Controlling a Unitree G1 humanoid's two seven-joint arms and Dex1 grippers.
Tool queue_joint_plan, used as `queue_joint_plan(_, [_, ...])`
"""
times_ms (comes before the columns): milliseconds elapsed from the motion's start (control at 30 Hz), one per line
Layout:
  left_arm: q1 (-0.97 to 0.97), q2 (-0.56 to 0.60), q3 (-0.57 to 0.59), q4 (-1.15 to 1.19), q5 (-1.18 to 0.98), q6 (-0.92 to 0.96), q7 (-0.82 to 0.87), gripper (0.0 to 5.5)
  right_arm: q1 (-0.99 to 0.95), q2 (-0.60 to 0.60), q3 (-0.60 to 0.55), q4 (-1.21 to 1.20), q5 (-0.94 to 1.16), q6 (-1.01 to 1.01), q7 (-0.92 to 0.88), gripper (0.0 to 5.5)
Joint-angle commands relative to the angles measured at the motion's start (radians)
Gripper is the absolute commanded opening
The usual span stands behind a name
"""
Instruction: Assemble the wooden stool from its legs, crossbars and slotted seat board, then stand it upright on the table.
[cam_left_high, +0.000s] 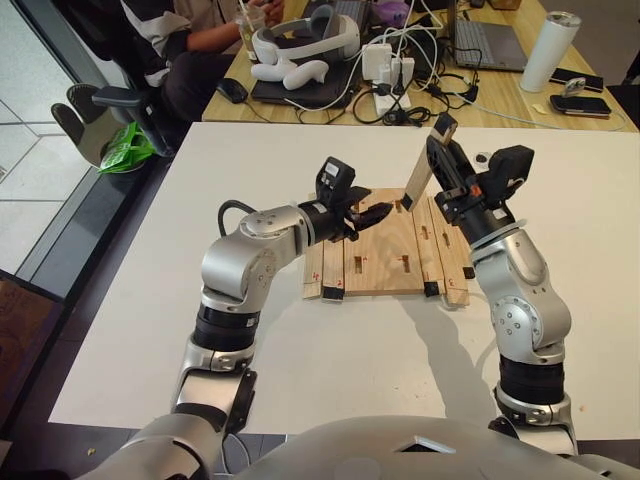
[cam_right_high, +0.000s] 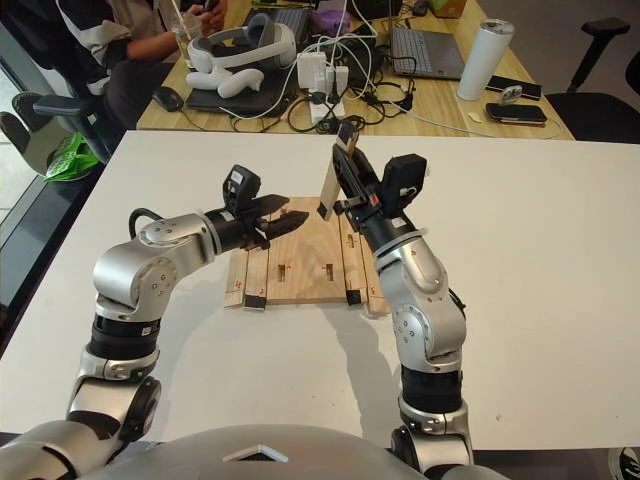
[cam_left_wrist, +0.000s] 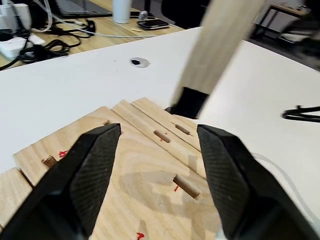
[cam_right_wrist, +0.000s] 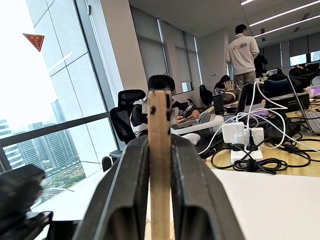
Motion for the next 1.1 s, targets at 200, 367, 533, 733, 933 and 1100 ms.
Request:
queue_joint_plan(200, [-0.013, 0.013, -0.064, -0.066, 0.042, 0.025, 0.076, 3.31, -0.067, 0.014, -0.030, 0.059, 0.068, 0.023, 0.017, 0.40])
queue_joint_plan(367, [-0.014, -0.059, -0.089, -0.068, 0.049, 0.038, 0.145, 3.31, -0.080, 0.024, -0.030, 0.072, 0.107, 0.040, 0.025, 0.40])
queue_joint_plan(533, [-0.018, -0.115, -0.106, -0.043, 0.069, 0.030, 0.198, 3.31, -0.100, 0.060, -0.015, 0.079, 0.140, 0.058, 0.018, 0.40])
queue_joint_plan(733, [-0.014, -0.102, -0.110, -0.006, 0.115, 0.005, 0.230, 3.31, -0.066, 0.049, 0.003, 0.008, 0.223, 0.152, 0.034, 0.40])
queue_joint_plan(933, [-0.016, -0.028, -0.089, 0.028, 0.158, -0.037, 0.213, 3.31, 0.023, -0.102, -0.057, -0.118, 0.344, 0.289, 0.085, 0.40])
queue_joint_plan(1100, [-0.020, -0.001, -0.068, 0.042, 0.166, -0.050, 0.200, 3.31, 0.048, -0.171, -0.089, -0.152, 0.383, 0.321, 0.081, 0.40])
